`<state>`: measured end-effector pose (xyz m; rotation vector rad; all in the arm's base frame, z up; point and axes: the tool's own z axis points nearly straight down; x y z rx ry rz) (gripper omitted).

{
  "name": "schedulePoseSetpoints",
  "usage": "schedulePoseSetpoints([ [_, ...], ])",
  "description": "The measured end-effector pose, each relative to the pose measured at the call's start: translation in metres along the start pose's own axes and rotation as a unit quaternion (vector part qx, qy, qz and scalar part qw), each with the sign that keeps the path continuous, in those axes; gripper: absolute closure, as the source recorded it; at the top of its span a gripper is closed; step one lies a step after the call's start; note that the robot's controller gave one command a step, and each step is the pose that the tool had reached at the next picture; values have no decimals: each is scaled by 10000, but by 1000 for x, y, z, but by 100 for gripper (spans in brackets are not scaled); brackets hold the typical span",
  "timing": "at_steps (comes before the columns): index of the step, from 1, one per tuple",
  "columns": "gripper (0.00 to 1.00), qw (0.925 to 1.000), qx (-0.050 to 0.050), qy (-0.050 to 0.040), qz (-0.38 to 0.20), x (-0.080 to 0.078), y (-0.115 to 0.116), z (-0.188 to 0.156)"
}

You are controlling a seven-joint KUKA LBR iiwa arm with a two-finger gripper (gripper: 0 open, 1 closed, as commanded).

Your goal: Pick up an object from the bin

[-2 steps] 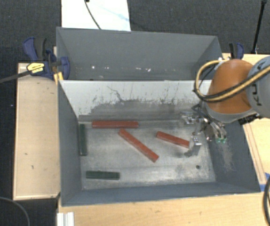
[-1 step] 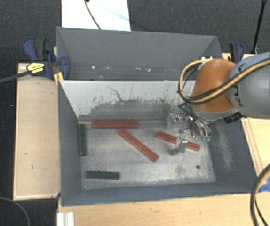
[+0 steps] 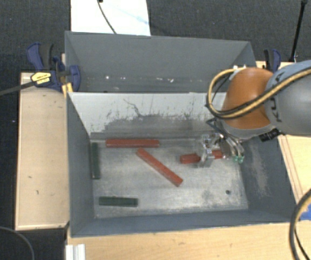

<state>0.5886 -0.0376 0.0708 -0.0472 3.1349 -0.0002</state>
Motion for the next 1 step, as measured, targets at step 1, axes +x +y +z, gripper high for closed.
schedulePoseSetpoints([
  [1,100,9994,4,-22,351,29,-17,-139],
])
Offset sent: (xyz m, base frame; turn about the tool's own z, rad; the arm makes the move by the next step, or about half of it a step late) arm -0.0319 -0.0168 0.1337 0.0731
